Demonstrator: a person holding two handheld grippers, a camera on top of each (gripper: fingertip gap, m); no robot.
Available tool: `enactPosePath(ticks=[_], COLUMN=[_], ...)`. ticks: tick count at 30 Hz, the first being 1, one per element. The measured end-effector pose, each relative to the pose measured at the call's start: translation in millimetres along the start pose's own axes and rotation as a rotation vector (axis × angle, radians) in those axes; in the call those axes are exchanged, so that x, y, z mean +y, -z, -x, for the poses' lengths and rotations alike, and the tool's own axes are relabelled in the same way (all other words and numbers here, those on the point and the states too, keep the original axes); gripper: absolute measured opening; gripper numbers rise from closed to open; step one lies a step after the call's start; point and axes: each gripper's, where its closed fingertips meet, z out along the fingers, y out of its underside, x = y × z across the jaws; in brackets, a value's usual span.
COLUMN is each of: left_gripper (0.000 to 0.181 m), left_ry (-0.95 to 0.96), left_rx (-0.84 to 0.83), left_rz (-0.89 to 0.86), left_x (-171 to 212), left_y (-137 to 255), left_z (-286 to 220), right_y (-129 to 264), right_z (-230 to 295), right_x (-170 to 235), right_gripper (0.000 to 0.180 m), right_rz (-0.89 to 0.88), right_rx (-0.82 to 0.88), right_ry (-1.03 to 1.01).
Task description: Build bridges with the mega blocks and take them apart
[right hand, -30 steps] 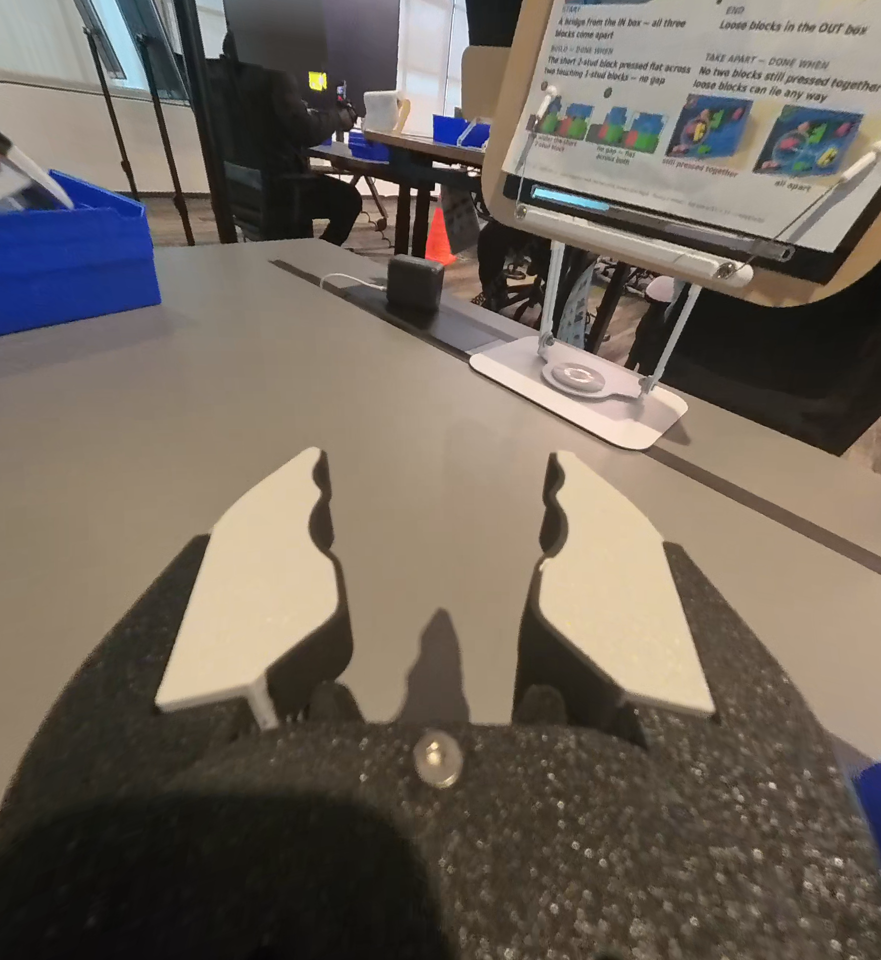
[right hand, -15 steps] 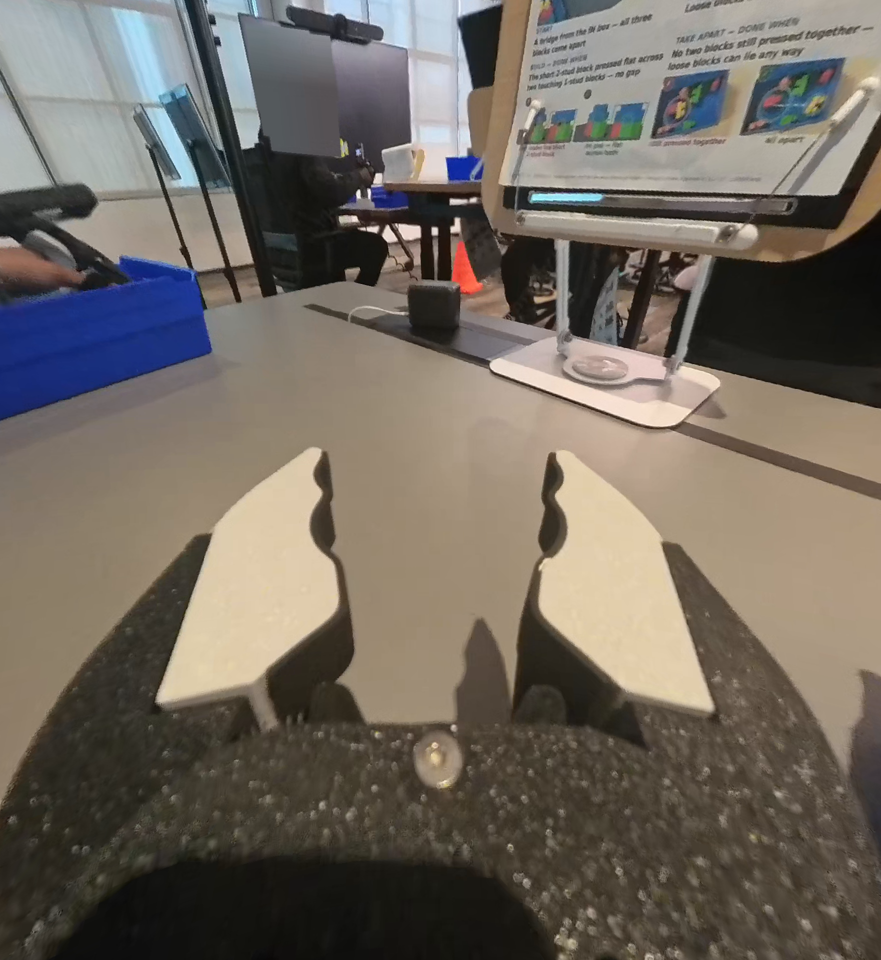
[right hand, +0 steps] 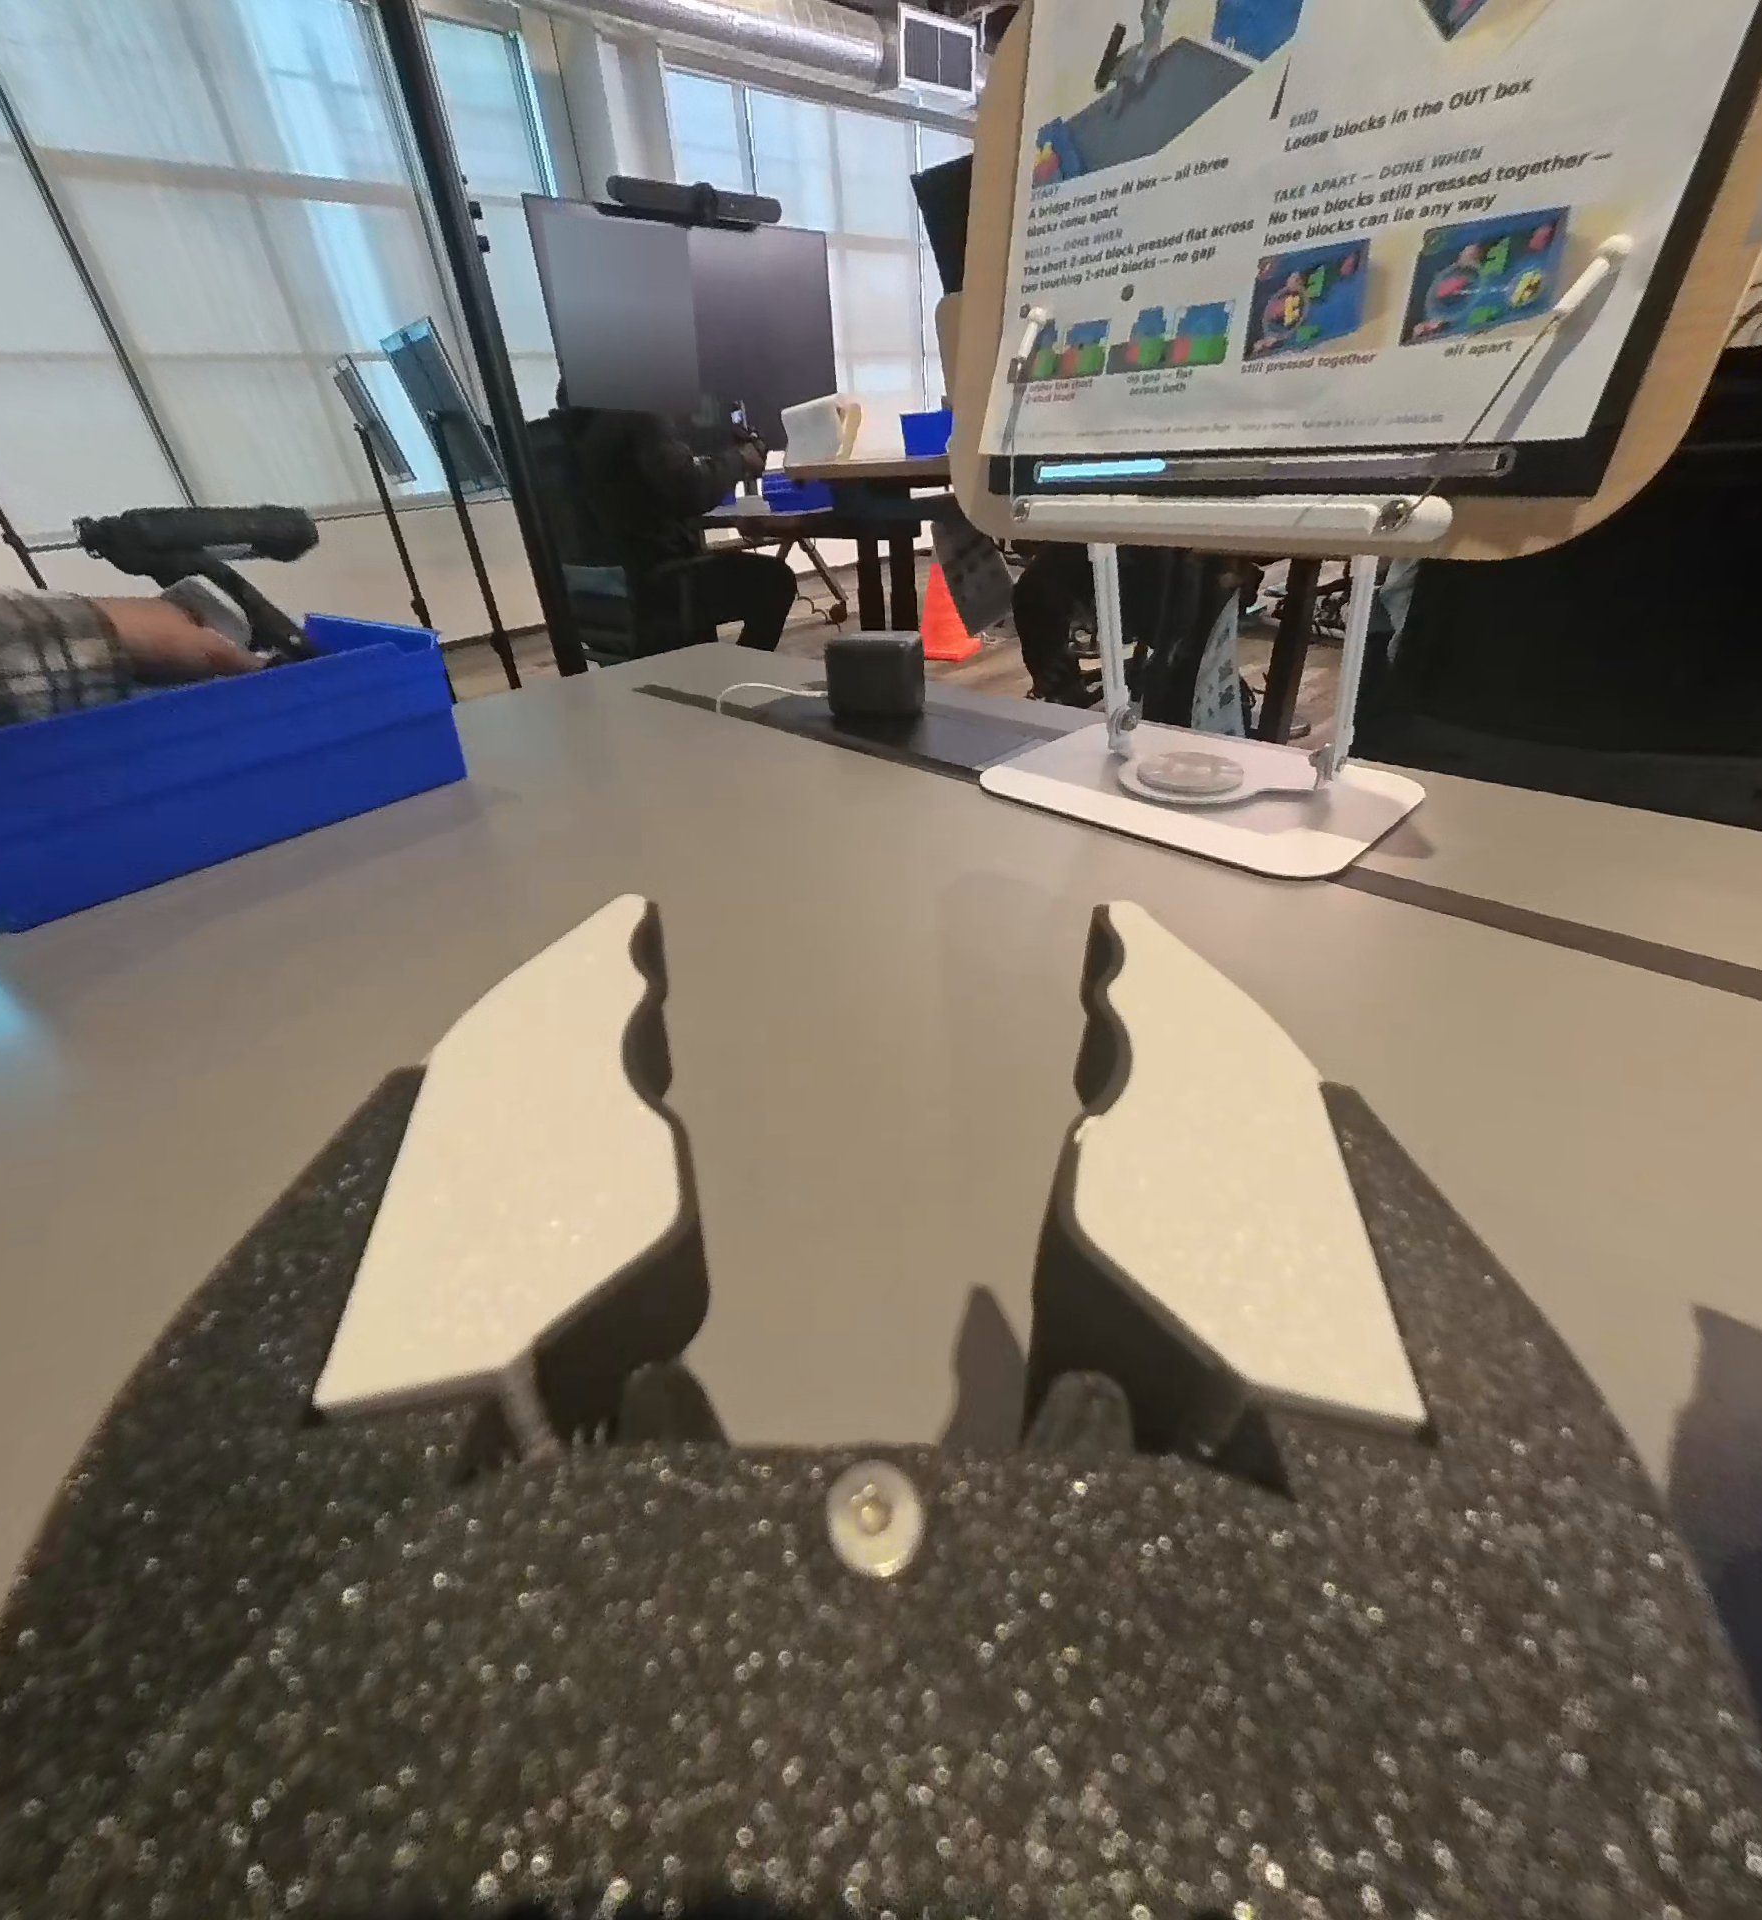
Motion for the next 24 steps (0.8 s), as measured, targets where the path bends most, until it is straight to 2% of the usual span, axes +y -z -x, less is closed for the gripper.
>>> enactPosePath(ticks=[2,7,10,14,18,21,24], left_gripper=[0.042,0.039,0.038,0.038,0.038,0.038,0.038], left_ry=[-0.035,-0.152,-0.196,-0.306,-0.55,-0.769,-0.95], left_rx=[-0.019,-0.063,0.011,0.124,0.381,0.586,0.847], left_rz=[0.025,0.072,-0.044,-0.269,-0.495,-0.555,-0.569], left_x=[4,10,-4,-27,-24,14,70], left_y=[0,11,40,103,164,180,177], left_z=[3,9,-1,-32,-129,-228,-325], right_y=[0,-2,0,3,3,-2,-14], right_z=[0,5,6,7,11,20,40], right_x=[0,3,4,-1,-10,-26,-43], right_gripper=[0.076,0.075,0.074,0.074,0.067,0.064,0.061], right_rz=[-0.001,0.009,0.013,-0.003,-0.029,-0.059,-0.069], right_rx=[-0.002,-0.021,-0.019,-0.021,-0.06,-0.133,-0.282], right_ry=[-0.005,0.009,0.028,0.03,0.033,0.05,0.094])
